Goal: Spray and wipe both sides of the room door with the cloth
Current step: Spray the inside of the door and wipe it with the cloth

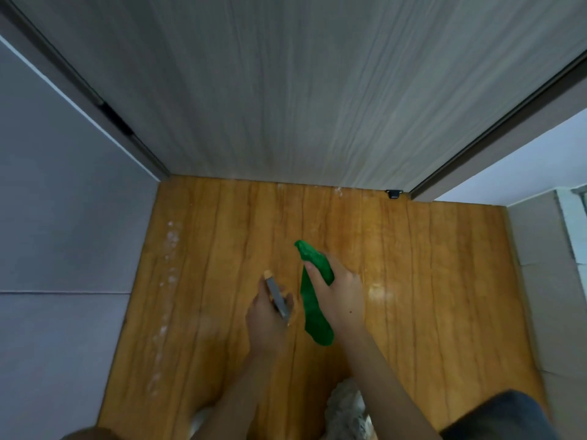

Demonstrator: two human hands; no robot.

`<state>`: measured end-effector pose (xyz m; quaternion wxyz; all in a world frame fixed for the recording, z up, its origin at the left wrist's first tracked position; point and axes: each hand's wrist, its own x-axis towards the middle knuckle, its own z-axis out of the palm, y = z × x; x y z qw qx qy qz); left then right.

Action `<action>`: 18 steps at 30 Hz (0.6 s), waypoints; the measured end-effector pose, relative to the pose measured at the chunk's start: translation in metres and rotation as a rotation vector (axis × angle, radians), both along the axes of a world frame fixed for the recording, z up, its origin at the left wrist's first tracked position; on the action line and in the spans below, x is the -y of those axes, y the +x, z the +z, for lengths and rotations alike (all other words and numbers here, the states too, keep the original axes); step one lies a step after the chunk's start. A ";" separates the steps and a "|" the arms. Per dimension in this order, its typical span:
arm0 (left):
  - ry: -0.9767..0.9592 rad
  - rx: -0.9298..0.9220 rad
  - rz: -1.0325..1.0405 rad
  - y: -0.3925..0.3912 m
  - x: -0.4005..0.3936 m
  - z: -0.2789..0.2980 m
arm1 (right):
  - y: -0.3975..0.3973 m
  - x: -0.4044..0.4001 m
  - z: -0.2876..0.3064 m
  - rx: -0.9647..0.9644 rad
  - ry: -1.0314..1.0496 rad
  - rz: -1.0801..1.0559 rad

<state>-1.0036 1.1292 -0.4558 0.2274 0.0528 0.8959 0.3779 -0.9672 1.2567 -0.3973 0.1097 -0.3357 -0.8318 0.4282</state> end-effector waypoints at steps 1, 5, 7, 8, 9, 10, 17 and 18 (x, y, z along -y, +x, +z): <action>-0.002 0.001 -0.053 0.002 0.004 0.028 | 0.003 -0.001 0.029 0.017 -0.009 0.001; -0.028 -0.049 -0.141 0.004 0.005 0.173 | 0.015 -0.011 0.166 0.069 -0.051 0.008; 0.000 -0.048 -0.139 0.004 0.001 0.251 | 0.022 -0.017 0.246 0.066 -0.061 0.033; 0.051 -0.018 -0.114 0.004 -0.002 0.292 | 0.024 -0.021 0.285 0.064 -0.056 0.046; 0.105 0.007 -0.093 0.002 -0.006 0.334 | 0.027 -0.025 0.325 0.064 -0.046 0.059; 0.123 0.012 -0.085 -0.002 -0.010 0.374 | 0.028 -0.030 0.363 0.061 -0.036 0.073; 0.336 -0.072 -0.090 -0.051 -0.041 0.573 | -0.002 -0.082 0.589 -0.096 0.072 0.152; 0.386 -0.092 -0.084 -0.057 -0.048 0.597 | -0.010 -0.090 0.614 -0.127 0.097 0.157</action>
